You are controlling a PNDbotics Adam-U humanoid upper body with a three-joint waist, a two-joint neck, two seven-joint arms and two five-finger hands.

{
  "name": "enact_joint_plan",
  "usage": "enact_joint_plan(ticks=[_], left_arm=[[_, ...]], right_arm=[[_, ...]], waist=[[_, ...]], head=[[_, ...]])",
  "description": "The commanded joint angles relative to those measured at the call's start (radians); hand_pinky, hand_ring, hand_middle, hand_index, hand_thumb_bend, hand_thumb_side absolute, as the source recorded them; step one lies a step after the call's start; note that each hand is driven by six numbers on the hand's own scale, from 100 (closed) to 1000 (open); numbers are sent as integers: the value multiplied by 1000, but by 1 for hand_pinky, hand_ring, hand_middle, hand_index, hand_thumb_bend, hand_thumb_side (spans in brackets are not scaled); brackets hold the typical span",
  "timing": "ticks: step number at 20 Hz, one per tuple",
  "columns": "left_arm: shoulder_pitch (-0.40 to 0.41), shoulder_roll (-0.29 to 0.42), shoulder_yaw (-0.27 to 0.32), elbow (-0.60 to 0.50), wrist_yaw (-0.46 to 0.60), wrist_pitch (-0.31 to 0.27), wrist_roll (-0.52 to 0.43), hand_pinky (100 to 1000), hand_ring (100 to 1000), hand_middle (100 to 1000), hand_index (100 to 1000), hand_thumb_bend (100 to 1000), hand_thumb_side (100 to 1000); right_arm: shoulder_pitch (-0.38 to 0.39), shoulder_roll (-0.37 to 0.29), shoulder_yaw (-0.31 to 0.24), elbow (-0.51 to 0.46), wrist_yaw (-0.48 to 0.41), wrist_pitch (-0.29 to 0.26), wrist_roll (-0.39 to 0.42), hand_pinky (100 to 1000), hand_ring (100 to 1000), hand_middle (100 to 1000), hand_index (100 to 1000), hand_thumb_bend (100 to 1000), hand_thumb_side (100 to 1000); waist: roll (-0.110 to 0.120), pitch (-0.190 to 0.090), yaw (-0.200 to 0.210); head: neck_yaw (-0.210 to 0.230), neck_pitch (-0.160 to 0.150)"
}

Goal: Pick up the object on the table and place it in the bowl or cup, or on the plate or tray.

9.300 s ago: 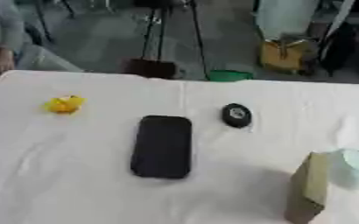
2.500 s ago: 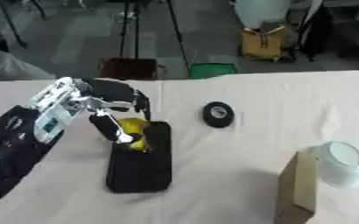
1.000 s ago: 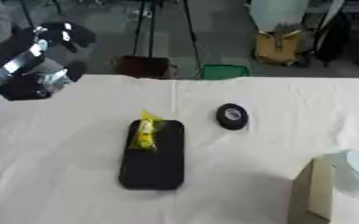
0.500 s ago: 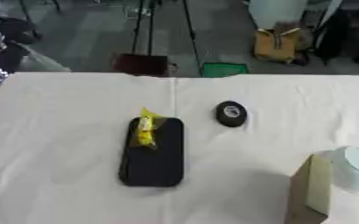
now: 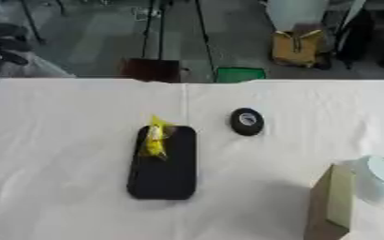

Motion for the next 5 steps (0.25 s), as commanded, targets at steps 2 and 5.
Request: enact_joint_plan(ticks=[2,5], left_arm=[[0,31,-16,-21,67,-9,66,672,752,797,872,310,933],[8,43,-32,-21,114,-17,113,672,752,796,872,311,931]], right_arm=[[-11,-36,-6,-23,-6,-1,-1,583,562,776,858,605,499],[-9,-33,-5,-23,-6,1,0,583,562,776,858,605,498]], waist=[[2,-11,-2],[3,-13,-2]], head=[[2,0],[1,-2]])
